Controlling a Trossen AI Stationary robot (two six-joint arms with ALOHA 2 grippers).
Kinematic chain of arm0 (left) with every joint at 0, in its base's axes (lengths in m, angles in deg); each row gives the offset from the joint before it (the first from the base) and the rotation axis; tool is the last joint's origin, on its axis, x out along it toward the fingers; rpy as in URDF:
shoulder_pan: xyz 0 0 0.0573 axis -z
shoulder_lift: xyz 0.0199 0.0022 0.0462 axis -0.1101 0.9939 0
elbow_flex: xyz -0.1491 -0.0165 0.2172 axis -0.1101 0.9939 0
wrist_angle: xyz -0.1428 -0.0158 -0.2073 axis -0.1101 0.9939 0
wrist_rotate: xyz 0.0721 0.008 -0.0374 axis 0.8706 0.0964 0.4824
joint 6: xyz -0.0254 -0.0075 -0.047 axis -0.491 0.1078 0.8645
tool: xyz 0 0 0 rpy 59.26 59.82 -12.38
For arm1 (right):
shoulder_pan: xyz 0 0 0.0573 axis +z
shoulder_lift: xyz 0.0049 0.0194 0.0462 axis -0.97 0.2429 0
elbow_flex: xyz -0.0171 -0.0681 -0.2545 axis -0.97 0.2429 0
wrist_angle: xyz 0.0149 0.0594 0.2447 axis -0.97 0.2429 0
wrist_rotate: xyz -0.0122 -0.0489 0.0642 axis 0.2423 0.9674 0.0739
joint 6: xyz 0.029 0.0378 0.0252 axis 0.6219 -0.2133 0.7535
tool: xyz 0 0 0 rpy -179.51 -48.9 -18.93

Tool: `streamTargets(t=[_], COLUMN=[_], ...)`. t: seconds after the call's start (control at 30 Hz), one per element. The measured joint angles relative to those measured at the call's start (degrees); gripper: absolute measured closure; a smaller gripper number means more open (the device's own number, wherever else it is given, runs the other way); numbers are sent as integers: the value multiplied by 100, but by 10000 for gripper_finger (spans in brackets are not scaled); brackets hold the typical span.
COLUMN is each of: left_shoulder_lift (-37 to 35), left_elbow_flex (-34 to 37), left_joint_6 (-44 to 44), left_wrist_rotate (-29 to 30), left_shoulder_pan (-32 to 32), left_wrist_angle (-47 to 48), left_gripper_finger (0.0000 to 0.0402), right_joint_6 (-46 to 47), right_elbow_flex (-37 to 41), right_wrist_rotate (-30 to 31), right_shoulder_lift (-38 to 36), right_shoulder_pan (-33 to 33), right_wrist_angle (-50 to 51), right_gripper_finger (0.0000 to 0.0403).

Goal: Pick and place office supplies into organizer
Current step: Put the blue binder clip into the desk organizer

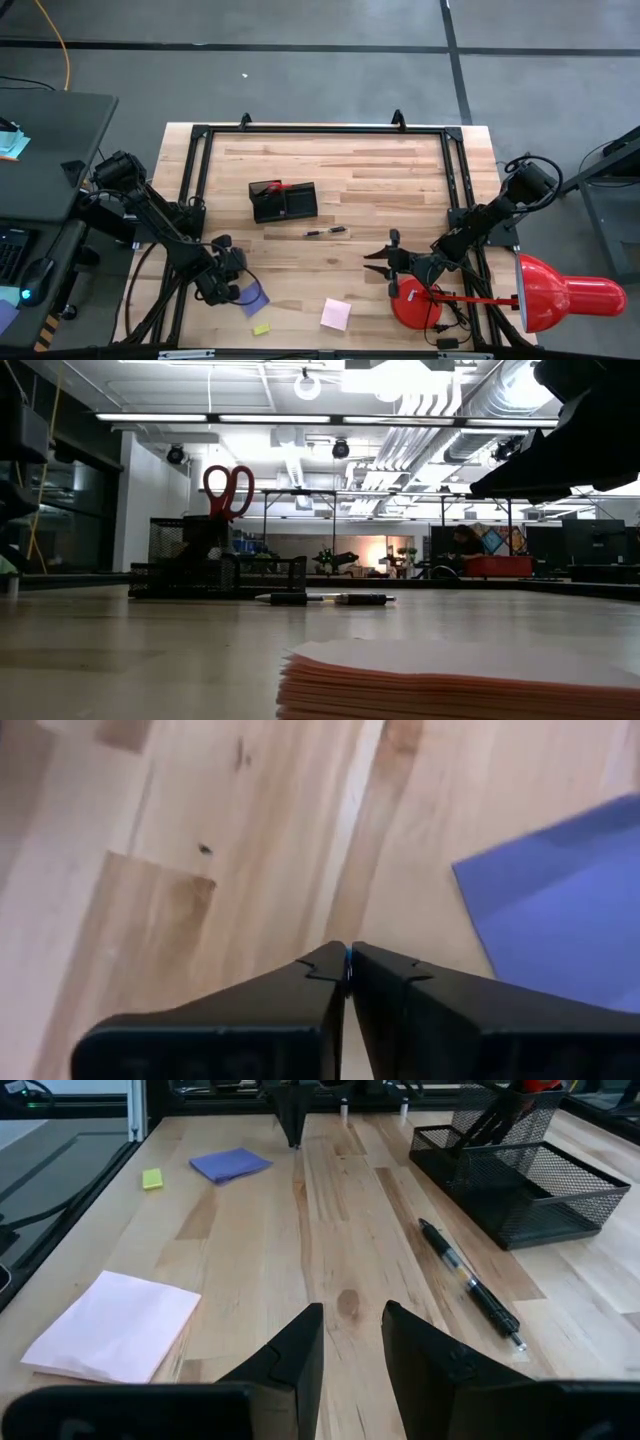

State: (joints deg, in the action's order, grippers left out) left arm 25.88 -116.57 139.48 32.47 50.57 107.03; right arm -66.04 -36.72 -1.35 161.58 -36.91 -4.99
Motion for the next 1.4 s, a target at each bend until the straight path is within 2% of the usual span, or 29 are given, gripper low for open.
streamTargets(t=[0.1,0.33,0.53,0.67,1.0,1.27,1.4], left_shoulder_lift=[0,0,0,0,-17,-17,-17], left_elbow_flex=[0,2,2,2,2,0,0], left_joint_6=[-47,73,84,-54,-1261,-1578,-1595], left_wrist_rotate=[216,1318,1818,1862,1933,2312,2227], left_shoulder_pan=[0,-29,-537,-1146,-2409,-2901,-3077], left_wrist_angle=[-1,8,16,21,-503,-724,-721], left_gripper_finger=[399,399,399,399,400,400,400], right_joint_6=[0,0,0,0,18,152,153], right_elbow_flex=[0,0,0,0,0,0,0], right_wrist_rotate=[2,81,91,94,96,97,98], right_shoulder_lift=[0,0,0,0,4,5,5], right_shoulder_pan=[2,0,1,1,0,1,1], right_wrist_angle=[0,0,0,-1,87,212,212], right_gripper_finger=[305,305,305,305,305,305,305])
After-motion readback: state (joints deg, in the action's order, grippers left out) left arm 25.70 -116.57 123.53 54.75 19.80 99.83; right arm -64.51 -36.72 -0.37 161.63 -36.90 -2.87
